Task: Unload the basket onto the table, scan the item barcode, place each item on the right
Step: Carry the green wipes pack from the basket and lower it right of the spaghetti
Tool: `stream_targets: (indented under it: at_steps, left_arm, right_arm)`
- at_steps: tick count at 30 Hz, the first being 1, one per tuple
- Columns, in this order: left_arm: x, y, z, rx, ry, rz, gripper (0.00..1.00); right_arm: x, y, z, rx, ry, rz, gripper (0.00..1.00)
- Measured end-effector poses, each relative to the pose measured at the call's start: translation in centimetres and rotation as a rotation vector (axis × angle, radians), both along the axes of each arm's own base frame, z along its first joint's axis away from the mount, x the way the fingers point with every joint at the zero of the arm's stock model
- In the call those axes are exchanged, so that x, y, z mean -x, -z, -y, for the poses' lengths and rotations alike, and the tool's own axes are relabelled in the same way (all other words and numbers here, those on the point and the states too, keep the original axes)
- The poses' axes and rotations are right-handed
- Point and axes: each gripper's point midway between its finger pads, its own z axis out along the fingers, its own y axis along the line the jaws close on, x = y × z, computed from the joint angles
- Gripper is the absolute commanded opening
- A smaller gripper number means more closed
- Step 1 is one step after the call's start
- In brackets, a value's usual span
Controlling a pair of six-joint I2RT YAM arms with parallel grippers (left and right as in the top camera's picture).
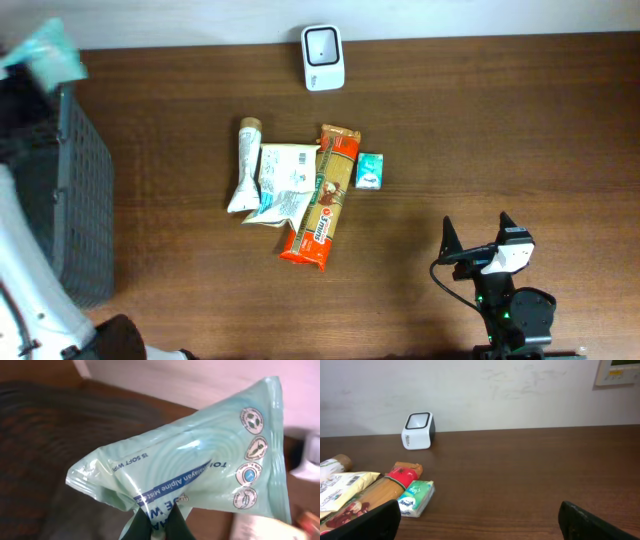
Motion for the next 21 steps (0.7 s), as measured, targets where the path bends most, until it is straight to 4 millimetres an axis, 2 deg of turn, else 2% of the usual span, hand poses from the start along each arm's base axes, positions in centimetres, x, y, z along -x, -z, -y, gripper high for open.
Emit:
stream_targets:
  at_steps: [1, 2, 4, 6, 7, 10, 11, 13, 15, 18, 21]
  left_arm:
    - [-0.9, 0.2, 3.0, 0.007, 0.078, -0.009, 0.0]
    - [-1.4, 0.4, 5.1, 0.013, 0.131, -0.015, 0.0]
    - [-2.0, 1.0, 8.5, 0.02, 0.213, -0.041, 0.0]
    - [-2.4, 2.3, 10.9, 0.033, 0.272, -0.085, 0.0]
    - [-2.7, 3.4, 12.1, 0.042, 0.299, -0.12, 0.0]
    - [-3.2, 7.4, 13.8, 0.076, 0.328, -0.223, 0.0]
    - [-3.2, 9.9, 14.7, 0.089, 0.345, -0.282, 0.0]
    - [-3.1, 14.2, 18.2, 0.096, 0.413, -0.357, 0.0]
    - [-3.6, 15.8, 20.5, 0.09, 0.454, -0.352, 0.0]
    - [-3.5, 18.5, 26.4, 0.095, 0.554, -0.347, 0.0]
    - [-2.7, 19.5, 31.0, 0.09, 0.647, -0.328, 0.0]
  right_arm:
    - [0.0, 0.0, 0.0, -0.001, 0.0, 0.0, 0.99]
    - [0.0, 0.0, 0.0, 0.0, 0.0, 0.0, 0.99]
    - [0.0, 0.0, 0.0, 0.0, 0.0, 0.0, 0.99]
    - [0.0, 0.0, 0.0, 0.0, 0.0, 0.0, 0.99]
    - [0.0, 0.0, 0.0, 0.0, 0.0, 0.0, 0.99]
    - [0.0, 0.0, 0.0, -0.001, 0.0, 0.0, 0.99]
    - [0.0, 0.0, 0.0, 0.0, 0.0, 0.0, 0.99]
    - [0.0, 0.0, 0.0, 0.0, 0.0, 0.001, 0.99]
    - [0.0, 0.0, 0.0, 0.0, 0.0, 0.001, 0.99]
    - [0.0, 0.0, 0.0, 0.0, 0.0, 0.001, 0.99]
    - [0.0, 0.0, 0.0, 0.0, 0.0, 0.001, 0.99]
